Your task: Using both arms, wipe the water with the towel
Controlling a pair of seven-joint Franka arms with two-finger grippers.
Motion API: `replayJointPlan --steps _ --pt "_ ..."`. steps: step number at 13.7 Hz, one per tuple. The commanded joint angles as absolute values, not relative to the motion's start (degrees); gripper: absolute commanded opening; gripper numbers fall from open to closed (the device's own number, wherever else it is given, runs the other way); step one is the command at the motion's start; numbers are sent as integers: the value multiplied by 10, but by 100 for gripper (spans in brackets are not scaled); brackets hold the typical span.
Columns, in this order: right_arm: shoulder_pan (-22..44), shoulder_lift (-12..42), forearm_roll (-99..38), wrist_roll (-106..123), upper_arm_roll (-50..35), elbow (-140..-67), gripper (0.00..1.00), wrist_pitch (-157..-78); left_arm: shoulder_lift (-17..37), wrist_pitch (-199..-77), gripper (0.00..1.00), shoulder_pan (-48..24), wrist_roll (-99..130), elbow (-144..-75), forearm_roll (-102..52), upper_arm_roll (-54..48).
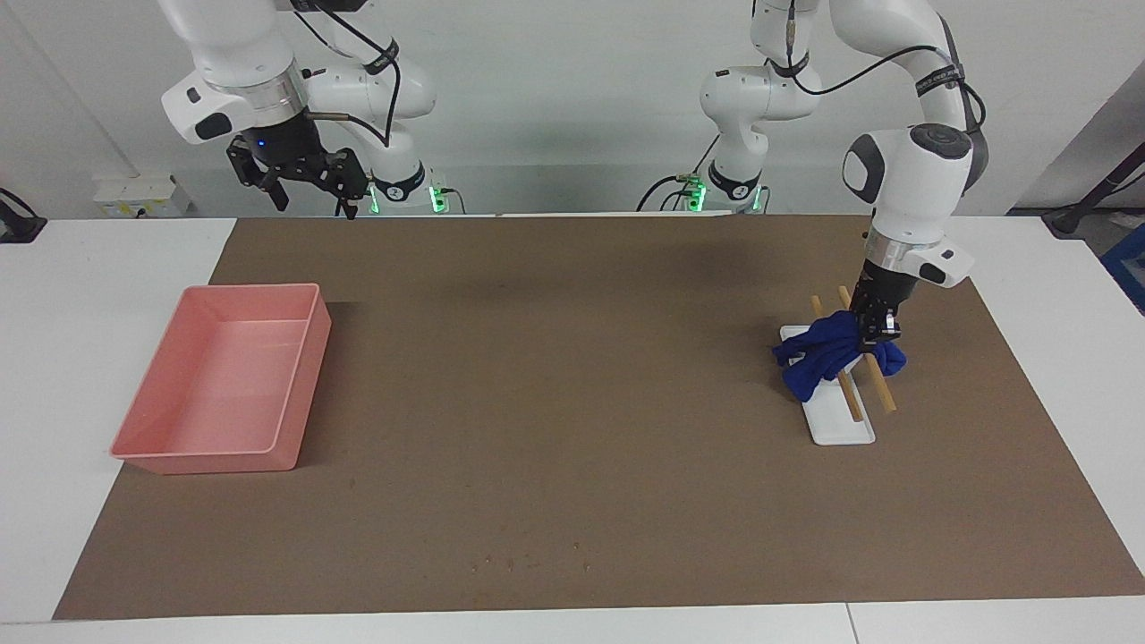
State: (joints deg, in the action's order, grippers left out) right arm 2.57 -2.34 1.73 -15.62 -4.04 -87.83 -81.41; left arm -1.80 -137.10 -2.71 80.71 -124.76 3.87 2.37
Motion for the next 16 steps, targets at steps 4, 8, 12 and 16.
replayJointPlan --steps 4,8,12,16 --pt "21 -25 8 -206 -48 -877 98 -823 40 -1178 0 -64 809 -1077 24 25" --pt "22 -25 8 -236 -53 -878 98 -826 36 -1165 0 -65 801 -1072 23 25" --pt "23 -25 7 -236 -53 -879 98 -827 31 -1168 100 -66 802 -1086 24 25" --pt "26 -26 7 -236 -54 -882 98 -827 17 -1183 100 -65 792 -1122 25 26"
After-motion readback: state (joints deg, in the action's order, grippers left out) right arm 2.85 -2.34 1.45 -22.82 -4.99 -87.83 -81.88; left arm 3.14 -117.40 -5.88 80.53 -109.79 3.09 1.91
